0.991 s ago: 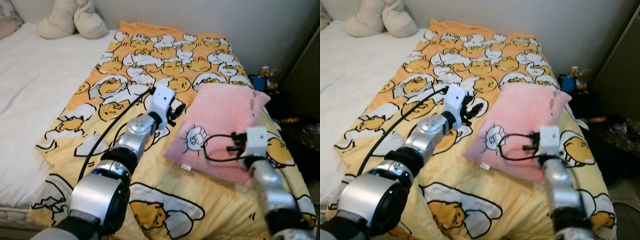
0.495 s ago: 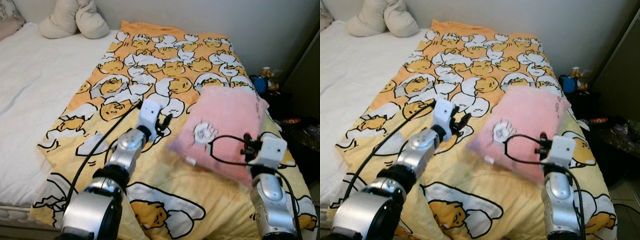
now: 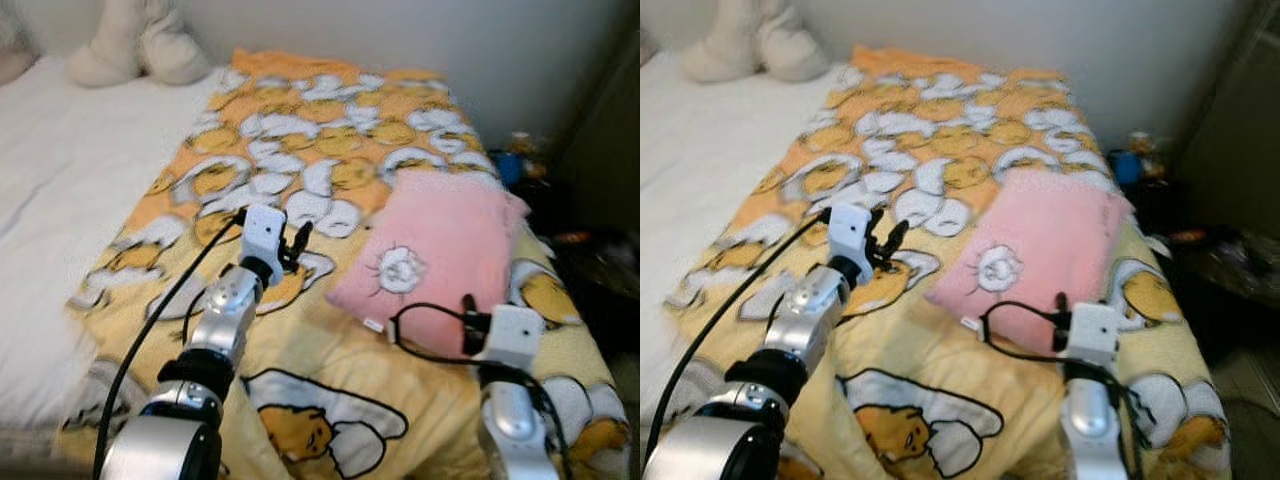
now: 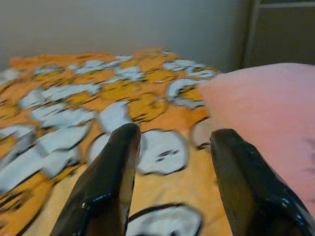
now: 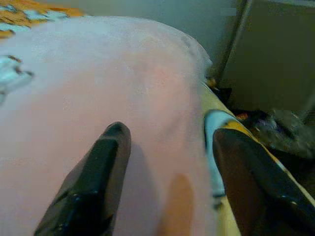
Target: Clean up the room
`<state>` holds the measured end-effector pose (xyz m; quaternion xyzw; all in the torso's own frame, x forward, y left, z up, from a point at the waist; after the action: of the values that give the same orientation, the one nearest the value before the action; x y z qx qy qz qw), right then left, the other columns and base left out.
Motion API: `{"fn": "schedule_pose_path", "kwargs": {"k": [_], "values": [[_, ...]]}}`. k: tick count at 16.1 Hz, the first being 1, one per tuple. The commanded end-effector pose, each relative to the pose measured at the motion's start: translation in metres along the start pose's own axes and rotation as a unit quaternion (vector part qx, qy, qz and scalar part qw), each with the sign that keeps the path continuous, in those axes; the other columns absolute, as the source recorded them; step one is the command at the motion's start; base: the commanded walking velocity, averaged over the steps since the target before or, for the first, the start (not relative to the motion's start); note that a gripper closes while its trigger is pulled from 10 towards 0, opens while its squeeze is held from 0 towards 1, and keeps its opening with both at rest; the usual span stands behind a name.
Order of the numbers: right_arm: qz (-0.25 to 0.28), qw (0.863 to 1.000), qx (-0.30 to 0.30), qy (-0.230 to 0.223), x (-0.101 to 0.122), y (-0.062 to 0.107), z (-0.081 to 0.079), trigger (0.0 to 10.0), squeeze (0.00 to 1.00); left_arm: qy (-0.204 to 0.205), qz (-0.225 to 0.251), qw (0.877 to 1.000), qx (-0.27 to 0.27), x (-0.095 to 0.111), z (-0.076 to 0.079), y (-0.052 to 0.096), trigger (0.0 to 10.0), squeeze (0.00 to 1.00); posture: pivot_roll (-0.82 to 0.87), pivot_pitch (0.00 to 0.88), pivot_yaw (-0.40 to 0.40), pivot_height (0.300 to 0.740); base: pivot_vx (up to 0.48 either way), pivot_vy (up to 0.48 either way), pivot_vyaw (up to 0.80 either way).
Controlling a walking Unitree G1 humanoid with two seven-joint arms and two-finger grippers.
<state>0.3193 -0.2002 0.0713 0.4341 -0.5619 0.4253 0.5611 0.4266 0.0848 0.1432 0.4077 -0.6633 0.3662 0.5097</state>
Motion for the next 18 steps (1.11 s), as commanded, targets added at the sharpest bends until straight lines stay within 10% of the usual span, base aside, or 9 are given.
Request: {"fn": "schedule_pose_path", "kwargs": {"k": [1,7,9,10,11,12,18], "values": [[0.006,1.0,-0.01,0.0,0.006,-0.001,0.003,10.0,1.0,-0.013,0.01,1.0,-0.01,0.008,0.007,-0.004,10.0,0.0,-0.09,0.043,0.019,0.74,0.0,0.0,-0.6],[0.02,0.998,0.05,0.029,0.021,-0.017,-0.013,10.0,1.0,0.055,-0.039,0.996,0.065,-0.015,-0.013,0.002,10.0,0.0,-0.1,0.039,0.01,0.736,0.0,0.0,-0.57],[0.055,0.996,0.064,0.038,0.039,-0.015,-0.016,10.0,0.0,0.052,-0.036,0.99,0.123,-0.022,-0.027,0.017,10.0,0.0,-0.1,0.044,0.003,0.736,0.0,0.0,0.0],[0.079,0.994,0.066,0.045,0.052,-0.016,-0.018,10.0,0.0,0.033,-0.031,0.989,0.144,-0.019,-0.033,0.021,10.0,0.0,-0.1,0.052,-0.003,0.736,0.0,0.0,0.0],[0.09,0.994,0.061,0.032,0.063,-0.022,-0.018,10.0,0.03,0.016,-0.017,0.99,0.139,-0.008,-0.033,0.017,10.0,1.0,-0.09,0.052,-0.009,0.736,0.0,0.0,0.0],[0.082,0.994,0.07,0.003,0.065,-0.027,-0.021,10.0,1.0,-0.008,-0.024,0.992,0.121,-0.005,-0.03,0.01,10.0,1.0,-0.09,0.049,-0.009,0.736,0.0,0.0,0.0],[0.038,0.994,0.09,-0.046,0.051,-0.039,-0.024,10.0,1.0,-0.046,-0.019,0.994,0.098,0.015,-0.024,-0.008,10.0,1.0,-0.09,0.024,0.005,0.736,0.0,0.0,0.0]]}}
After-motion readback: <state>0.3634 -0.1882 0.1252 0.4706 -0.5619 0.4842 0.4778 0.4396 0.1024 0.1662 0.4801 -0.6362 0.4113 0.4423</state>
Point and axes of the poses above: a point about 5 cm out from each wrist's last joint towards the gripper, its own y axis pointing back from the gripper into the wrist, its own x axis along the axis of the wrist's last joint, z = x × y, the point moved 6 cm from there along -y, pointing out of the wrist towards the gripper, and after that the axes turned 5 degrees about -y, right-handed, at the moved point
